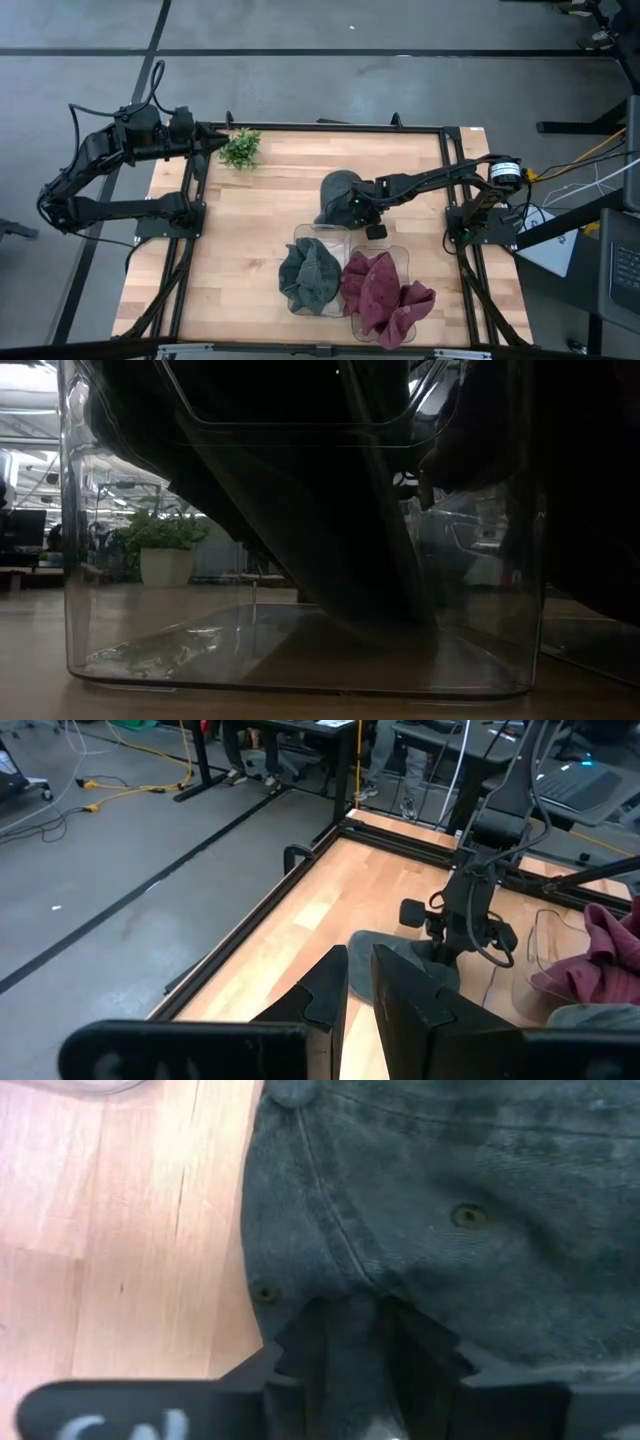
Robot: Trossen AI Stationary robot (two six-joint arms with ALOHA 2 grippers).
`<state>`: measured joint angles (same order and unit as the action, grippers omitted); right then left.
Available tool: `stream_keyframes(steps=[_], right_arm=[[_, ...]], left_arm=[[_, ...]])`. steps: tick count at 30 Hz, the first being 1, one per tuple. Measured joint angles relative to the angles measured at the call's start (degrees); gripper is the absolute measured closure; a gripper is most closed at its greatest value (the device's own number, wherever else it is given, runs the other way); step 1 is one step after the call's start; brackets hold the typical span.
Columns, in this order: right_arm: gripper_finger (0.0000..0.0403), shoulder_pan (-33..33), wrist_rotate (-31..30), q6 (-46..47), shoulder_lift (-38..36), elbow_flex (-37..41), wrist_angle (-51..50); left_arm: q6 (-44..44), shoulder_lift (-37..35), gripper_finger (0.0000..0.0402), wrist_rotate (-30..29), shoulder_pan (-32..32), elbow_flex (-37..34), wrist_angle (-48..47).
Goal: Pick & Place hat
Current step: Put the gray cap into the left transparent bin
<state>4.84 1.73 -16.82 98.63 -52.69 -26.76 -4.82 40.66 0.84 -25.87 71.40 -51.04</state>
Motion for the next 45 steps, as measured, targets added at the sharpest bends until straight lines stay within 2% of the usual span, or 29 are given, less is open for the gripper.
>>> stream_keyframes(steps=[6, 8, 13, 19, 35, 45], right_arm=[[0.0383, 0.0, 0.2, 0.5, 0.1, 0.0, -0.1], [0.0394, 0.0, 0.2, 1.3, 0.1, 0.1, -0.2], [0.0398, 0.0, 0.5, 2.9, 0.2, -1.4, -2.5], [0.04, 0.0, -0.4, 1.5, 0.5, -8.2, -9.4], [0.0402, 0.5, -9.8, -1.9, 0.3, -28.6, -26.9], [0.0403, 2.1, -14.2, -1.2, 0.3, -40.1, -30.8]], left_arm=[[0.0, 0.0, 0.0359, 0.0, 0.0, 0.0, 0.0], [0.0, 0.0, 0.0359, 0.0, 0.0, 0.0, 0.0], [0.5, 0.0, 0.0359, 0.0, 0.0, 0.0, 0.0], [1.0, 0.0, 0.0359, 0.0, 0.0, 0.0, 0.0], [2.6, 0.0, 0.0359, 0.4, 0.0, 0.0, -0.1], [2.6, 0.0, 0.0359, 0.4, 0.0, 0.0, -0.2]])
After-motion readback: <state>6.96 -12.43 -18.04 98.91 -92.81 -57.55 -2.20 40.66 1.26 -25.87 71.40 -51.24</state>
